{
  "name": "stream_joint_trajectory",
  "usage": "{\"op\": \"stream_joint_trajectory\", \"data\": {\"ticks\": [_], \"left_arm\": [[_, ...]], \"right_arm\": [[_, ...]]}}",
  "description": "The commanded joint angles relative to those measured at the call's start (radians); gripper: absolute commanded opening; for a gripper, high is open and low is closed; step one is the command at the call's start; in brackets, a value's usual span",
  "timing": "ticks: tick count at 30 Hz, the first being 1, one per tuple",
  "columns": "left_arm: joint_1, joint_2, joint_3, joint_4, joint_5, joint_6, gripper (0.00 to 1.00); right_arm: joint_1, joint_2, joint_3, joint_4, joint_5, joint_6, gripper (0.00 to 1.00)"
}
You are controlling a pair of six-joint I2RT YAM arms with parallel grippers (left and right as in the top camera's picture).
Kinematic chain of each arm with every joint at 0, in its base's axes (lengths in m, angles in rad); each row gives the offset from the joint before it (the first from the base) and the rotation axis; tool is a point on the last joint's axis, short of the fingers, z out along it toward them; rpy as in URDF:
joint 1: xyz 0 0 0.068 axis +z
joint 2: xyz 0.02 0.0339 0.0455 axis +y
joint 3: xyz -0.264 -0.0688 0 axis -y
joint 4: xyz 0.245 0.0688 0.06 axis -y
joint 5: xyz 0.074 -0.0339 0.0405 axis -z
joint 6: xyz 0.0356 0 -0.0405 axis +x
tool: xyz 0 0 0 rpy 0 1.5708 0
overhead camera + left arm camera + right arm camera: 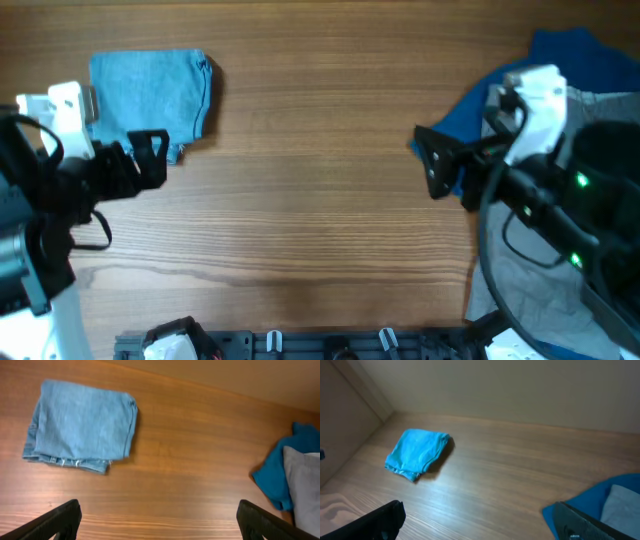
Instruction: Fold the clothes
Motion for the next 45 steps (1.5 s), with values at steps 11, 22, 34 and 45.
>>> {"op": "stream_joint_trajectory", "data": {"ticks": [11,22,34,45], "left_arm": [[-0.003,0.003,-0.002,-0.009,-0.002,0.023,1.0],[-0.003,0.004,-0.002,-0.009,-0.002,0.023,1.0],[-0.003,0.004,-0.002,-0.009,-0.002,0.023,1.0],[-0.003,0.004,-0.002,-0.009,-0.002,0.023,1.0]], "right_arm": [[-0.002,0.058,0.01,-0.126,0.019,0.016,1.0],[-0.208,-0.428,-0.604,0.36,0.227,0.053,1.0],[-0.249,-1.022,-1.535,0.922,0.053,0.115,1.0],[-0.25,-1.02,-1.642,1.088,0.08,0.138,1.0]]}}
